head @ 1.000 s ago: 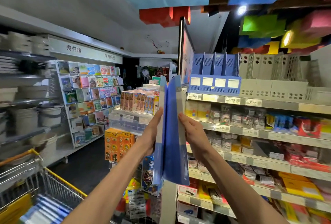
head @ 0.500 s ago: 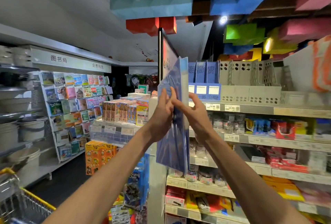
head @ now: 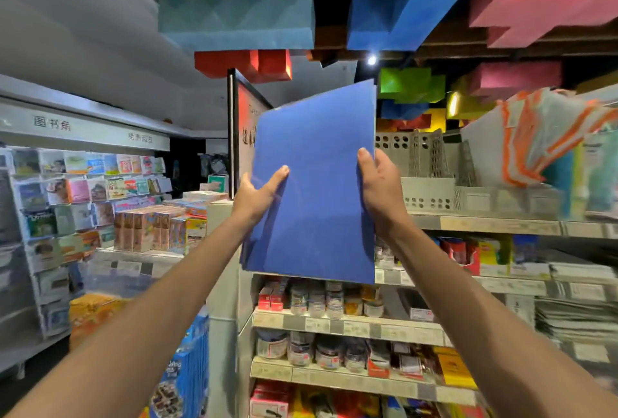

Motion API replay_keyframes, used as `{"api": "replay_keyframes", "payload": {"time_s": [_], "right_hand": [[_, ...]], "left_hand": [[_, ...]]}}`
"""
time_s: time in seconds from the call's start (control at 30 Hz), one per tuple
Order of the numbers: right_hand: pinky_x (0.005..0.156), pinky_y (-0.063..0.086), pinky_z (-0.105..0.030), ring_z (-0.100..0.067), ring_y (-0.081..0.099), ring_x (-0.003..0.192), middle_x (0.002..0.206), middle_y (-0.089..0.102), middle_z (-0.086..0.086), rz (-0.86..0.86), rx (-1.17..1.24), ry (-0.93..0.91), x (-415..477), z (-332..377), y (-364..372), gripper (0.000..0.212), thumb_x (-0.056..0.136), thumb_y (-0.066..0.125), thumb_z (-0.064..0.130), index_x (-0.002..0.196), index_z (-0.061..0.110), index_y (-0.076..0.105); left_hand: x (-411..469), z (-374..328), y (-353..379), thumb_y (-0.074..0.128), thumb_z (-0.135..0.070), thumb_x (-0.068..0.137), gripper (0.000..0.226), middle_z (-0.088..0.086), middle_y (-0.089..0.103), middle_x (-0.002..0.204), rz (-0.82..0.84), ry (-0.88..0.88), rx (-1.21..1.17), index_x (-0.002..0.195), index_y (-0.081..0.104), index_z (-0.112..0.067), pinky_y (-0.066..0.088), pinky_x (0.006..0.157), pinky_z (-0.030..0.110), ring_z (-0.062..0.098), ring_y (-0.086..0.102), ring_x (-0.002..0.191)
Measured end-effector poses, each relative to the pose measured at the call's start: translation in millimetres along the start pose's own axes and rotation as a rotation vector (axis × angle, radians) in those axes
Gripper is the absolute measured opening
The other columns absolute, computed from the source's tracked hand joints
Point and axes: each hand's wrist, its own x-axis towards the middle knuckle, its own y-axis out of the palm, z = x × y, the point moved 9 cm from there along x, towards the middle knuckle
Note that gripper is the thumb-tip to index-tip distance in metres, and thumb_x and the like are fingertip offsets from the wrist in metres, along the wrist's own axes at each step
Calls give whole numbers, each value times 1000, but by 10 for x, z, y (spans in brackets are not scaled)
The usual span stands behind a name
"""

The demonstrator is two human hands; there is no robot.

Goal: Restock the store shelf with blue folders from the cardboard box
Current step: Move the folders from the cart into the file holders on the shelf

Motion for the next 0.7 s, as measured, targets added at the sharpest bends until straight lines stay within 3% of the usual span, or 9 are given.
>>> {"api": "replay_keyframes", "payload": {"time_s": [0.13, 0.23, 0.33, 0.4, 0.5, 0.57, 0.63, 0.7], "right_hand": [[82, 60, -44, -26, 71, 99, 107, 73, -8, -34, 0, -41, 276, -88, -147, 29, 105, 47, 35, 110, 11, 63], [86, 59, -42, -17, 71, 100, 109, 73, -2, -20, 12, -40, 514, -239, -182, 23, 101, 56, 37, 112, 19, 62], [95, 55, -41, -15, 68, 111, 121, 70, 4, 54, 26, 9, 751, -468, -147, 43, 88, 74, 41, 123, 22, 57], [94, 56, -45, -22, 68, 111, 119, 69, 0, 34, -27, 1, 918, -601, -117, 43, 86, 78, 28, 121, 20, 54], [92, 56, -51, -24, 70, 103, 113, 70, -5, -89, -67, -86, 1212, -672, -74, 33, 86, 75, 13, 113, 17, 56], [91, 57, -47, -21, 70, 98, 107, 71, -2, -142, -125, -148, 1446, -642, 30, 31, 84, 74, 11, 110, 16, 58], [86, 57, -38, -14, 68, 92, 101, 70, 4, -193, -224, -220, 1719, -621, 191, 30, 83, 74, 9, 108, 15, 59], [83, 55, -36, -14, 67, 89, 98, 70, 4, -263, -315, -296, 1952, -596, 325, 31, 81, 73, 11, 110, 13, 60]], "left_hand": [[329, 145, 62, 76, -89, 46, 88, -2, 60, 91, -6, -43, -43, 95, 56, -18, 54, 80, 39, 14, 60, 83], [556, 175, 198, 84, -73, 60, 75, 0, 65, 86, 10, -40, -132, 92, 64, -8, 56, 71, 35, 16, 63, 74], [804, 122, 370, 83, -47, 80, 38, -2, 70, 73, 11, -6, -198, 87, 67, -12, 52, 49, 22, 5, 65, 54], [1067, 119, 470, 80, -39, 85, 30, -6, 67, 64, 24, 26, -188, 80, 63, -15, 46, 42, 17, 0, 60, 45], [1502, 84, 624, 75, -48, 87, 37, 2, 67, 83, 45, 115, -127, 83, 59, -15, 51, 64, 24, 13, 65, 69], [1829, 119, 786, 64, -57, 92, 51, 7, 65, 110, 101, 148, -2, 109, 59, -9, 46, 82, 30, 19, 61, 97], [2201, 223, 971, 51, -61, 97, 75, 6, 52, 144, 186, 142, 77, 148, 38, -8, 38, 105, 34, 21, 51, 130], [2500, 272, 1099, 49, -65, 95, 91, 5, 35, 161, 263, 161, 66, 161, 13, -15, 26, 121, 37, 21, 36, 147]]}}
